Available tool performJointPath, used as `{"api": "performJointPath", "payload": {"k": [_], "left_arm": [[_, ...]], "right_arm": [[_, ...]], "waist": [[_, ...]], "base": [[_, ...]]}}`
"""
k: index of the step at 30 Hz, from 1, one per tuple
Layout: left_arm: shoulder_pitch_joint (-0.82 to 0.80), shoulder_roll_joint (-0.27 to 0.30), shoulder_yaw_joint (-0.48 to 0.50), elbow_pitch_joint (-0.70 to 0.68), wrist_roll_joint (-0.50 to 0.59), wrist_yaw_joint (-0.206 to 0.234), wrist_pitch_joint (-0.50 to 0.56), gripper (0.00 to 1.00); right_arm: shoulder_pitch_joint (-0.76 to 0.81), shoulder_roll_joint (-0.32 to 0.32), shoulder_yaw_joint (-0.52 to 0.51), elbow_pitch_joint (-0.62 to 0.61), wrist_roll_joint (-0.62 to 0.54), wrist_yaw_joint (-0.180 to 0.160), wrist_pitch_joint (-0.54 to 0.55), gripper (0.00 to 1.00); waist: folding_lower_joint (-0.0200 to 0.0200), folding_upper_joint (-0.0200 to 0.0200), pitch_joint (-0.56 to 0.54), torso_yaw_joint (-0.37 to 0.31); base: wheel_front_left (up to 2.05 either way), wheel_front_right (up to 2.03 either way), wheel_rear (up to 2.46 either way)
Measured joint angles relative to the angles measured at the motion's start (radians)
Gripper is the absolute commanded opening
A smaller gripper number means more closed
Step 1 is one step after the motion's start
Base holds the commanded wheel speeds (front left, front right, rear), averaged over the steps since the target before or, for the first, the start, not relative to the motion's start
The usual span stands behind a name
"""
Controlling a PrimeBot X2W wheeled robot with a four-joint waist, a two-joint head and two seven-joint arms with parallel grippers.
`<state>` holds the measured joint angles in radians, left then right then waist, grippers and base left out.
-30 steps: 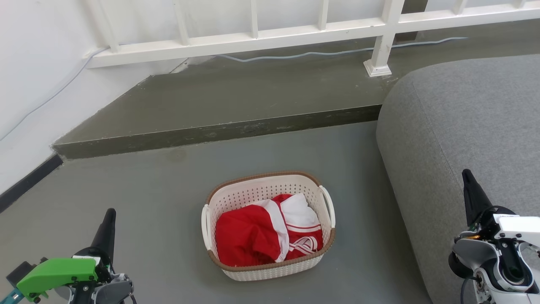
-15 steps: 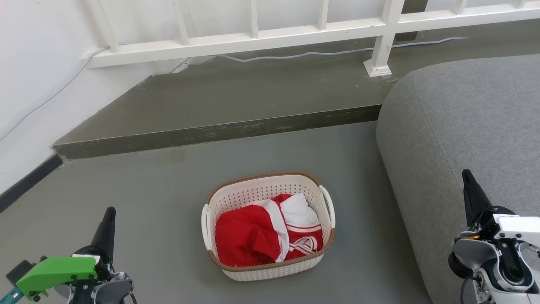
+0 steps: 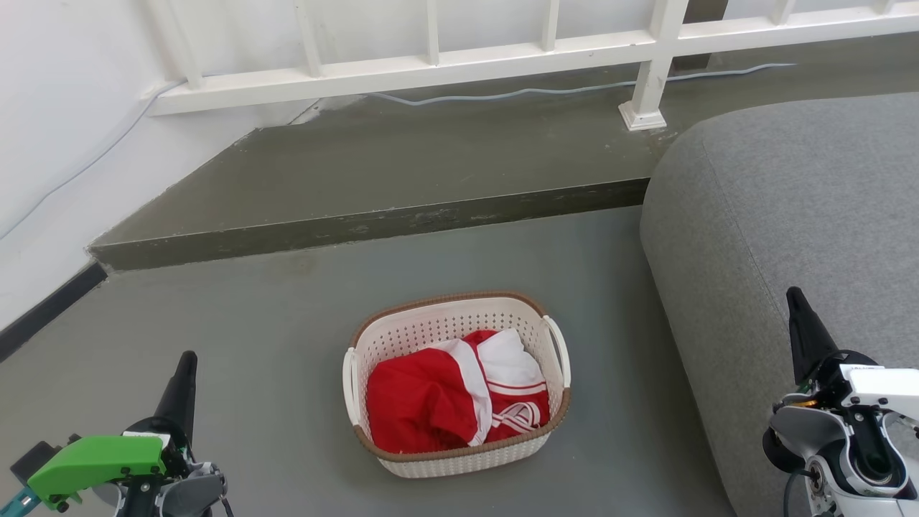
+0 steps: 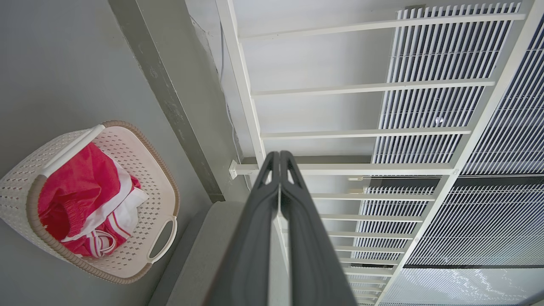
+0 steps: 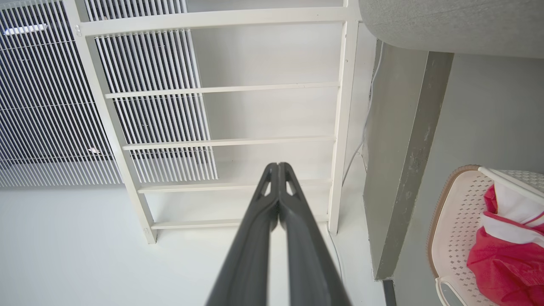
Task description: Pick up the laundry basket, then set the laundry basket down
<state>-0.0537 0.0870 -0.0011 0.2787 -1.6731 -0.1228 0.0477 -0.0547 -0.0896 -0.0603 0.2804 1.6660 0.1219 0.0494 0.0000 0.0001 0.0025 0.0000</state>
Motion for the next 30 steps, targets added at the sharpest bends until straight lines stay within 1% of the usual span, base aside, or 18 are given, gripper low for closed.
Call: {"api": "performJointPath", "payload": {"k": [30], "left_arm": [[-0.001,-0.001,0.003,-0.001,0.000,0.000,0.004,0.00]], "right_arm": [[0.000,0.002,-0.003,0.000,0.000,0.000,0.000,0.00]], "waist": [[0.0000,0.0000,0.000,0.000]], "base": [[0.00,0.00,0.00]]}}
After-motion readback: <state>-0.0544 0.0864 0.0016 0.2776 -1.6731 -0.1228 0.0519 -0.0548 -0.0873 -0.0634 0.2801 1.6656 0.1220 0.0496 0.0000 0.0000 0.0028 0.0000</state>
